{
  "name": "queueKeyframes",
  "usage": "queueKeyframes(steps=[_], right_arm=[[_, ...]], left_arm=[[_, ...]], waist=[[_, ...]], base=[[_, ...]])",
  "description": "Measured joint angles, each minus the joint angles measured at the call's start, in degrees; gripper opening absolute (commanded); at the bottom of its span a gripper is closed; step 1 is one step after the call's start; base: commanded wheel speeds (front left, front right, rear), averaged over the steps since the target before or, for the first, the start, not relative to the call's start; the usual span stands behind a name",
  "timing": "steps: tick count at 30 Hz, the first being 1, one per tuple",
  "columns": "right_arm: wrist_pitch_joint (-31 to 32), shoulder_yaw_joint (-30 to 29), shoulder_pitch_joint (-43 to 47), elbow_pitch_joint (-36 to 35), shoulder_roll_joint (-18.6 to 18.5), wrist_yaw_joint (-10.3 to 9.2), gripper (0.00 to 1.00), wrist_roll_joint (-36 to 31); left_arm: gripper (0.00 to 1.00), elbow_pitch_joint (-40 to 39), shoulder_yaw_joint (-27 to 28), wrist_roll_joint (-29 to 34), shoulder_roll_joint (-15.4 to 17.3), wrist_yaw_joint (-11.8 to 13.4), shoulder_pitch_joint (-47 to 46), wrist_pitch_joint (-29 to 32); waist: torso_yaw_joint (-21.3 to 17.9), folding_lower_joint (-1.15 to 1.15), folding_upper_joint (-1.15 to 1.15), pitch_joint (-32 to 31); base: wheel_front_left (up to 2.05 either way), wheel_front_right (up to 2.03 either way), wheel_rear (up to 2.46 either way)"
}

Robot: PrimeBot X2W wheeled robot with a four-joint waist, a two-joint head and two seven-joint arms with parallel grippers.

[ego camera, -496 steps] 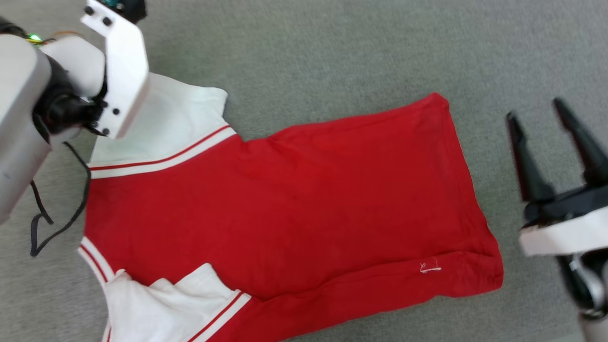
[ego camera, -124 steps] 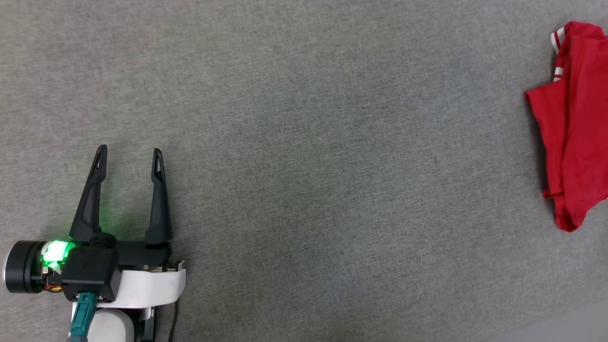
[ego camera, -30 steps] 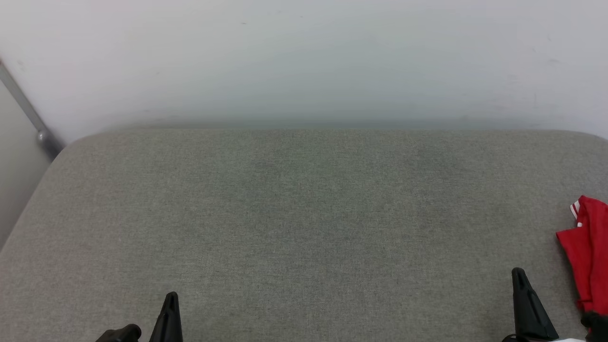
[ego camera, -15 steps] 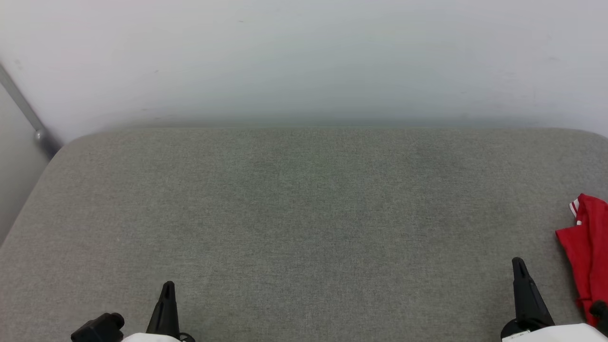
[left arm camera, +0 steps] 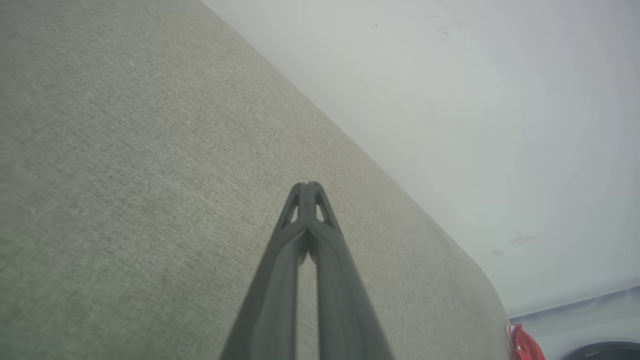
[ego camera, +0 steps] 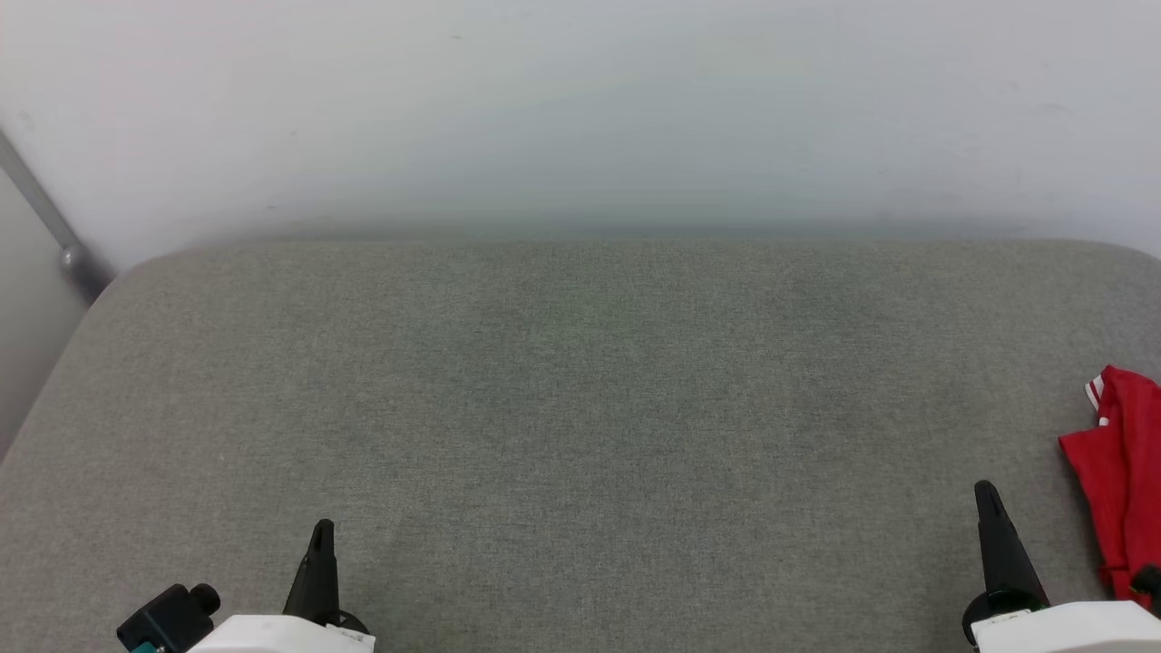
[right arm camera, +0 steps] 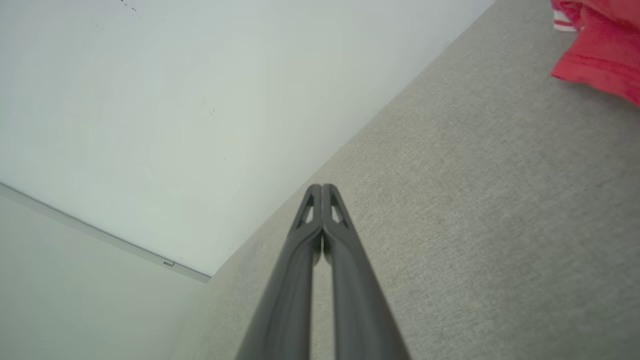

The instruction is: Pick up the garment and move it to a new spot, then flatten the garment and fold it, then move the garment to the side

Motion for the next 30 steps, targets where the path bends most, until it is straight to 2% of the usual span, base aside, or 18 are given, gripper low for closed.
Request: queueKeyframes(steps=[30], right_arm=[[4.9, -0.46, -4.61, 2.8, -0.21, 0.0, 0.0, 18.85]], left_arm=[[0.0, 2.07, 2.14, -20.3, -0.01, -2.42, -4.54, 4.76]], waist=[[-0.54, 0.0, 0.0, 0.63]], base=[[0.0, 0.0, 0.0]])
